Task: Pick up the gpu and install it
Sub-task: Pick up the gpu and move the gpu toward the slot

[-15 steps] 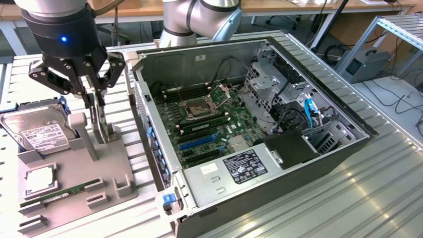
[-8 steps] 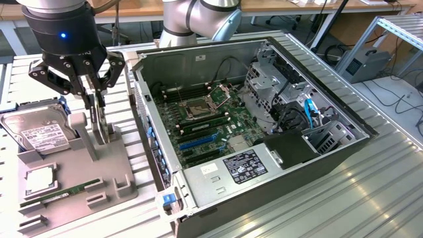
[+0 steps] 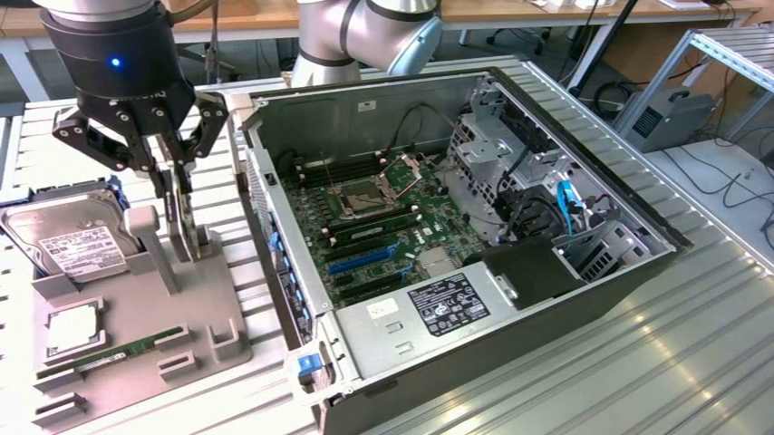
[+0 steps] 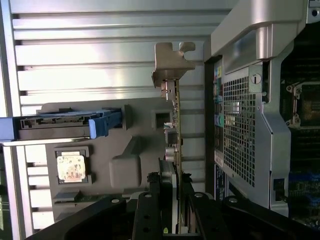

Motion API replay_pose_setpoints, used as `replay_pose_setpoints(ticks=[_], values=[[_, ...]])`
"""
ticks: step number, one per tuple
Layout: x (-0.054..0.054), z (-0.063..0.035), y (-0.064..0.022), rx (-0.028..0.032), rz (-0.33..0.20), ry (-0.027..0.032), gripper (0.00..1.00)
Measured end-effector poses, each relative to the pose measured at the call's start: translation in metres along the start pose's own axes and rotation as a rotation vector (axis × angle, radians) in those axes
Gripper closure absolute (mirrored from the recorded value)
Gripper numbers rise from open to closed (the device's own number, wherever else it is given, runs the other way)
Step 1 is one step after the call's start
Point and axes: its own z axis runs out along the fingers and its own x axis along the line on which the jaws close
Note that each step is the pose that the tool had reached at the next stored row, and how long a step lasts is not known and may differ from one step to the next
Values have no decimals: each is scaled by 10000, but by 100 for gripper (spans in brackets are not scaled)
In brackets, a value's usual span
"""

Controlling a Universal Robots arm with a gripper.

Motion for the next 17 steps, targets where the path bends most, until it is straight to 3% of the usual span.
replay_pose_setpoints(ticks=[17], values=[[2,-2,59,-6,1,0,73]])
